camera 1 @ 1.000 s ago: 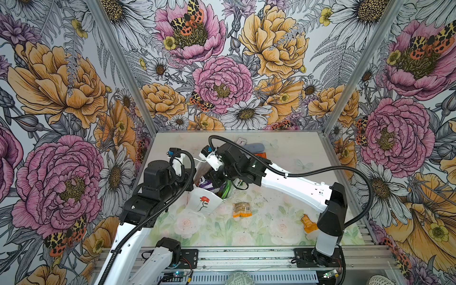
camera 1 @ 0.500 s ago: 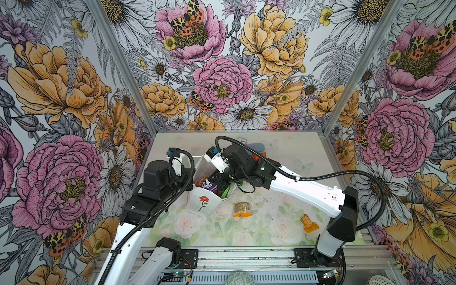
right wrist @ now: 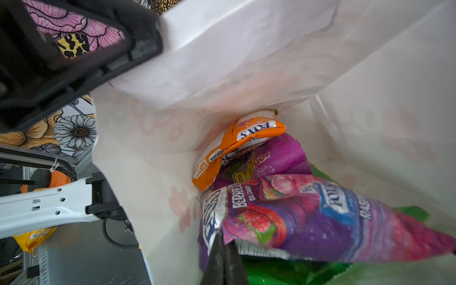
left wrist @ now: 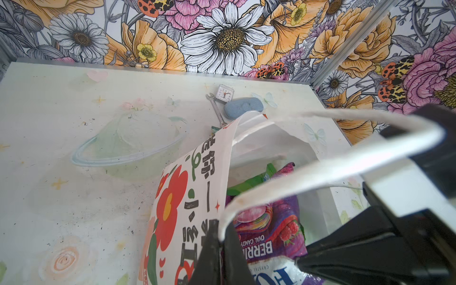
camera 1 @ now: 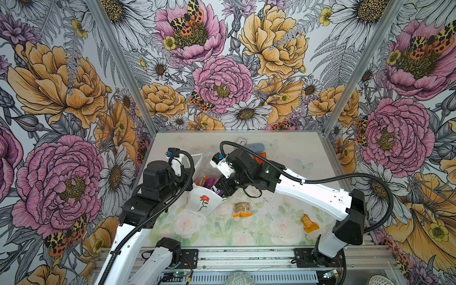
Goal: Place the snacks into the paper bag
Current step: 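Open the right gripper and raise it out of the paper bag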
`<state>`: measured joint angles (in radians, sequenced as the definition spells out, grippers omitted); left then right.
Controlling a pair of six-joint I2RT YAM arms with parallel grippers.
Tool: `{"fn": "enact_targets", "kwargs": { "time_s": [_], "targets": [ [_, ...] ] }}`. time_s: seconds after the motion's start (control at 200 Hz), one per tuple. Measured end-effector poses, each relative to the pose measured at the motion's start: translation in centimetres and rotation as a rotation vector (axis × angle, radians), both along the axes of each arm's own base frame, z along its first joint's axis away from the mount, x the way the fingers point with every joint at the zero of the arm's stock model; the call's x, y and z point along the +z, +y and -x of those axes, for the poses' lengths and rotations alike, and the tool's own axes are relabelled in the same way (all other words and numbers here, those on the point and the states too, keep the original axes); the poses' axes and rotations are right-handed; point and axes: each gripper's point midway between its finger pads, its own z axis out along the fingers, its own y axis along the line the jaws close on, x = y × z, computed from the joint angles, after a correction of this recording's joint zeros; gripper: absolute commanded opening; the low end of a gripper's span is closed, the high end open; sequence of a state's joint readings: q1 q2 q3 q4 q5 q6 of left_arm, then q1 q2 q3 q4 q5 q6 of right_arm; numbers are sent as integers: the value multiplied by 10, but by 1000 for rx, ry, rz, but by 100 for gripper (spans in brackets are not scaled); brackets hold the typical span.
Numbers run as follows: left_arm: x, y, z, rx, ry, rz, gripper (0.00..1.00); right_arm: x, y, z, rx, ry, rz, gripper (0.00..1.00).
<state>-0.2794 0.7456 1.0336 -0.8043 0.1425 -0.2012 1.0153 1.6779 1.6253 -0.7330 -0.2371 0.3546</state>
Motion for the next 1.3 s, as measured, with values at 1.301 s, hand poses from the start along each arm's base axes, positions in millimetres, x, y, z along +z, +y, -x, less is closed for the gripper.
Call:
{"fn": "enact_targets", "kwargs": {
  "time_s": [1.301],
  "targets": [
    [0,6,-3,30,-4,-10,8,5,-34,6,-41,-66,117,33]
  ]
}}
